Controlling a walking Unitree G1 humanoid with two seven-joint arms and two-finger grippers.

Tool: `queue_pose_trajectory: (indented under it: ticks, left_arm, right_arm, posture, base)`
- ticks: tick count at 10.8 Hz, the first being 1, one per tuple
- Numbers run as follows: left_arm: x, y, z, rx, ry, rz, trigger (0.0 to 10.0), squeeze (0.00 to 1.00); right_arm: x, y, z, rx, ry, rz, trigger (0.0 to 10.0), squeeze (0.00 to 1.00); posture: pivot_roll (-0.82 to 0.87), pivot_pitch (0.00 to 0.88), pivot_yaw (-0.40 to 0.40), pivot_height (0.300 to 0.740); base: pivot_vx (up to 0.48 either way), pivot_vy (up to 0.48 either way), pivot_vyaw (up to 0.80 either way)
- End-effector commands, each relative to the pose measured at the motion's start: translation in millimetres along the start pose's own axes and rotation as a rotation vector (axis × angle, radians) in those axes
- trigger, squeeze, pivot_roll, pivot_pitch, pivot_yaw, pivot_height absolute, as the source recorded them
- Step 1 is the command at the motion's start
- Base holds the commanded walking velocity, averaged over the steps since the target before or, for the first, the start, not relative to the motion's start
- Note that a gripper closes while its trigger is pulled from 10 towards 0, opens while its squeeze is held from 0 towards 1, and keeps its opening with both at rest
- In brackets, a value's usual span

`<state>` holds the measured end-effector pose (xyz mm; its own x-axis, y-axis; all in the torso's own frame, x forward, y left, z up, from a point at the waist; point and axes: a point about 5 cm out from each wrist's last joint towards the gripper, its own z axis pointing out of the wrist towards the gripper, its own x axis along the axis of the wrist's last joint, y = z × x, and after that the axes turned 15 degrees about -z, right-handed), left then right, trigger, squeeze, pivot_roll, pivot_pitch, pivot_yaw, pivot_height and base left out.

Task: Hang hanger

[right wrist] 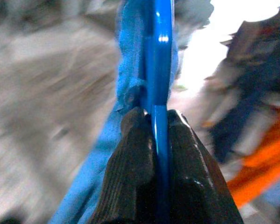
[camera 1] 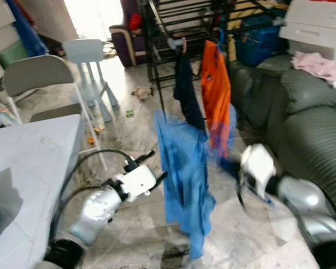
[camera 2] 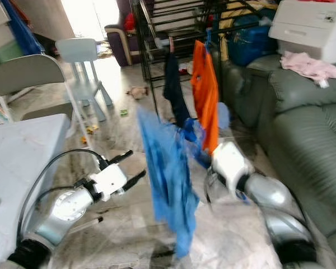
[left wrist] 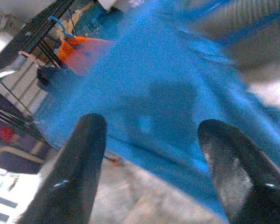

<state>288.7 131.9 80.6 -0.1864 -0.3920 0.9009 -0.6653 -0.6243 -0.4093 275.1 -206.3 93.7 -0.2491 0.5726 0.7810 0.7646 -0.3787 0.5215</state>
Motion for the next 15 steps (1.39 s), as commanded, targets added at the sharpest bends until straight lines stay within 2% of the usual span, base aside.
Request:
queue_pose_trajectory:
  ticks: [1, 4, 6, 7, 8, 9, 11, 15]
  left_arm:
    - [4.1, -5.7, 2.4, -0.008, 0.008, 0.059, 10.0, 1.00]
    - [8.6, -9.5, 5.8, -0.005, 0.021, 0.084, 10.0, 1.00]
    - [4.5, -4.3, 5.4, -0.080, 0.010, 0.108, 10.0, 1.00]
    - [2.5, -4.2, 5.8, -0.107, -0.005, 0.126, 7.6, 0.00]
    - [2.1, -5.8, 7.2, -0.125, -0.014, 0.133, 1.9, 0.00]
    - [2.5, -7.0, 8.6, -0.138, -0.015, 0.139, 0.0, 0.00]
    - [1.5, -12.0, 12.5, -0.169, -0.040, 0.136, 0.0, 0.00]
    - [-8.1, 1.8, 11.3, -0.287, -0.081, 0.133, 0.0, 0.00]
  right_arm:
    - [10.0, -6.3, 4.7, 0.096, 0.053, -0.038, 10.0, 0.00]
    - [7.4, -4.7, 7.8, 0.078, 0.047, -0.071, 10.0, 0.00]
    - [8.4, -0.8, 6.9, 0.081, 0.039, -0.110, 10.0, 0.00]
    - [8.5, -0.9, 6.8, 0.096, 0.040, -0.132, 10.0, 0.00]
    - [7.8, -1.9, 6.7, 0.104, 0.033, -0.162, 10.0, 0.00]
    - [7.8, -2.6, 7.0, 0.107, 0.034, -0.173, 10.0, 0.00]
    - [6.6, -9.0, 8.0, 0.134, 0.028, -0.224, 10.0, 0.00]
    - [5.9, -6.7, 10.9, 0.141, 0.016, -0.337, 10.0, 0.00]
  posture:
    - [-0.11, 0.000, 0.136, 0.740]
    - [-0.11, 0.000, 0.136, 0.740]
    - [-0.11, 0.000, 0.136, 0.740]
    - [-0.11, 0.000, 0.135, 0.740]
    - [-0.11, 0.000, 0.137, 0.740]
    - [-0.11, 0.000, 0.137, 0.740]
    - [-0.11, 0.000, 0.140, 0.740]
    - [-0.11, 0.000, 0.142, 0.740]
  base:
    - [0.000, 0.000, 0.00]
    - [0.000, 0.000, 0.00]
    - [0.000, 0.000, 0.00]
    - [0.000, 0.000, 0.00]
    - [0.000, 0.000, 0.00]
    - [0.000, 0.000, 0.00]
    - [0.000, 0.000, 0.00]
    - [0.000, 0.000, 0.00]
